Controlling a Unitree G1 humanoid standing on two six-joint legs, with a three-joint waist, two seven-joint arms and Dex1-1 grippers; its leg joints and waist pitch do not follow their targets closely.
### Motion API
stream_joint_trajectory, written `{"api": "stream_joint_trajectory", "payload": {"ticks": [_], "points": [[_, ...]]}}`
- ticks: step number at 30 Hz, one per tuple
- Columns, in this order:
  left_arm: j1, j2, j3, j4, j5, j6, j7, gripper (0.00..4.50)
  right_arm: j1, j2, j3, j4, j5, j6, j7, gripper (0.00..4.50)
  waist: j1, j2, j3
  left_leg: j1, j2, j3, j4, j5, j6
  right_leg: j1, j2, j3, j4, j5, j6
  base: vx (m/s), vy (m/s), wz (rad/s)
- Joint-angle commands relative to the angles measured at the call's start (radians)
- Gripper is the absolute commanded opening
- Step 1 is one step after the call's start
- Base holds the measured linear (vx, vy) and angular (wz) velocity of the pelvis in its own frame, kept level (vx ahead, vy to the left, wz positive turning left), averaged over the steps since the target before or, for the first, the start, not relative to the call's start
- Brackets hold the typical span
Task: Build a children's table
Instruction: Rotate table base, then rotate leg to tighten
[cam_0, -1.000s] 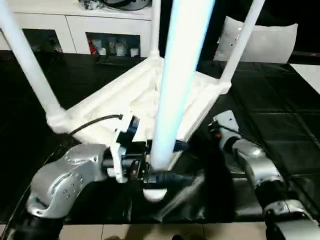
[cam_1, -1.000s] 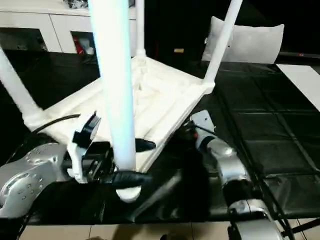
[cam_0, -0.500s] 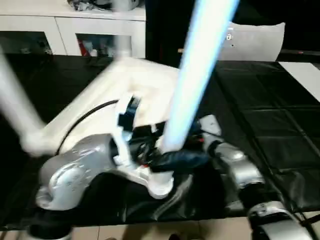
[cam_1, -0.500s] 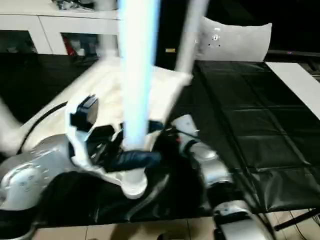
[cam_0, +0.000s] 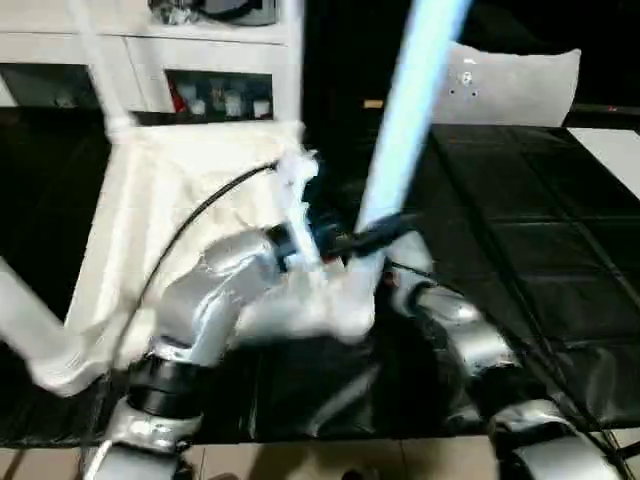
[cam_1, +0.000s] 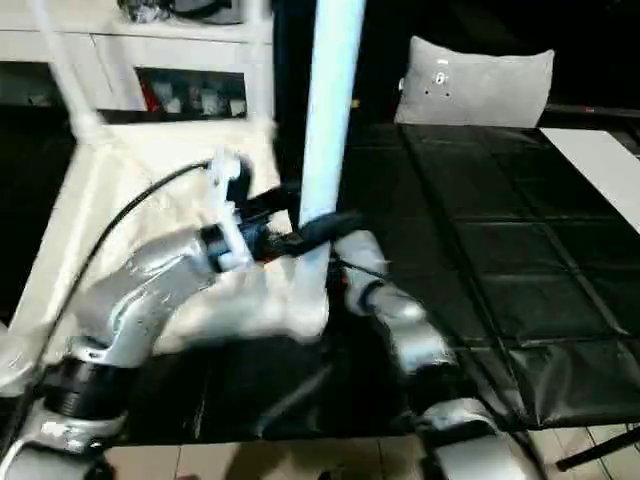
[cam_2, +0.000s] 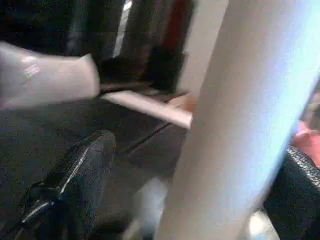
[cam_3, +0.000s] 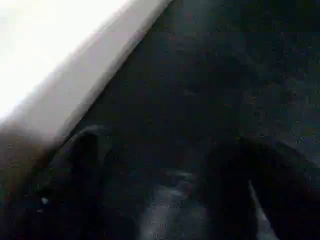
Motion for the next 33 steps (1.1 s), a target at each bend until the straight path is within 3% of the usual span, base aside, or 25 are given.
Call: {"api": "stream_joint_trajectory", "payload": {"ticks": [1,3,7,12,15,20,23,24,26,27,29,33], "points": [[-0.001,0.011,0.01,0.002,0.027,-0.017,0.013,4.47,0.018,-0.02,-0.019,0.009,-0.01,0.011,-0.017,4.5,0.009,0.008,-0.061,-0.001,0.027,-0.009,-0.072,-0.264,-0.009,0.045,-0.065,0.045,-0.088,-0.383,-0.126,0.0,0.0,0.0],[0.004,0.015,0.011,0.003,0.033,-0.022,0.013,4.47,0.022,-0.026,-0.025,0.01,-0.009,0.011,-0.021,4.5,0.012,0.01,-0.061,-0.003,0.028,-0.009,-0.073,-0.253,-0.004,0.046,-0.064,0.045,-0.083,-0.331,-0.154,0.0,0.0,0.0],[0.053,0.07,-0.009,-0.003,0.089,-0.057,0.001,4.47,0.053,-0.073,-0.062,-0.011,0.013,0.011,-0.03,4.5,0.017,0.007,-0.059,-0.002,0.028,-0.008,-0.074,-0.266,-0.001,0.047,-0.067,0.046,-0.085,-0.338,-0.163,0.0,0.0,0.0],[0.128,0.162,-0.062,-0.035,0.162,-0.078,-0.031,4.47,0.1,-0.123,-0.099,-0.088,0.046,0.005,0.005,4.5,0.028,0.007,-0.055,0.005,0.026,-0.007,-0.074,-0.304,-0.002,0.038,-0.065,0.045,-0.096,-0.443,-0.104,0.0,0.0,0.0],[0.165,0.241,-0.116,-0.035,0.223,-0.103,-0.084,4.47,0.149,-0.152,-0.122,-0.184,0.085,-0.006,0.074,4.5,0.031,0.005,-0.055,0.003,0.027,-0.012,-0.078,-0.313,0.005,0.036,-0.066,0.043,-0.1,-0.479,-0.084,0.0,0.0,0.0],[0.164,0.267,-0.137,-0.012,0.251,-0.114,-0.103,4.2,0.196,-0.186,-0.135,-0.284,0.121,-0.004,0.146,4.5,0.034,0.006,-0.055,-0.001,0.032,-0.011,-0.081,-0.297,0.009,0.039,-0.067,0.047,-0.094,-0.417,-0.112,0.0,0.0,0.0],[0.158,0.279,-0.161,0.018,0.271,-0.144,-0.122,4.02,0.254,-0.234,-0.139,-0.405,0.18,0.006,0.24,4.5,0.038,0.007,-0.055,-0.003,0.029,-0.01,-0.081,-0.278,0.019,0.042,-0.067,0.047,-0.094,-0.389,-0.124,0.0,0.0,0.0],[0.155,0.279,-0.172,0.032,0.276,-0.16,-0.134,3.92,0.277,-0.255,-0.14,-0.452,0.208,0.013,0.284,4.5,0.044,0.017,-0.056,0.002,0.031,-0.01,-0.08,-0.277,0.021,0.04,-0.068,0.05,-0.092,-0.378,-0.121,0.0,0.0,0.0],[0.152,0.275,-0.178,0.045,0.282,-0.169,-0.143,3.84,0.298,-0.274,-0.141,-0.494,0.232,0.024,0.32,4.5,0.046,0.009,-0.057,-0.002,0.03,-0.008,-0.081,-0.266,0.032,0.045,-0.065,0.048,-0.093,-0.357,-0.124,0.0,0.0,0.0],[0.137,0.271,-0.19,0.081,0.289,-0.18,-0.172,3.72,0.338,-0.311,-0.142,-0.574,0.265,0.052,0.386,4.5,0.051,0.021,-0.057,-0.002,0.031,-0.009,-0.081,-0.255,0.034,0.046,-0.067,0.05,-0.091,-0.34,-0.131,0.0,0.0,0.0],[0.124,0.273,-0.198,0.11,0.293,-0.187,-0.194,3.6,0.36,-0.333,-0.14,-0.616,0.279,0.073,0.428,4.5,0.054,0.013,-0.057,-0.003,0.031,-0.01,-0.081,-0.254,0.042,0.049,-0.066,0.049,-0.092,-0.339,-0.128,0.0,0.0,0.0],[0.107,0.286,-0.215,0.147,0.294,-0.188,-0.249,3.29,0.396,-0.376,-0.128,-0.683,0.309,0.111,0.49,4.5,0.055,0.018,-0.053,-0.001,0.031,-0.011,-0.082,-0.281,0.032,0.046,-0.07,0.046,-0.102,-0.415,-0.125,0.0,0.0,0.0]]}}
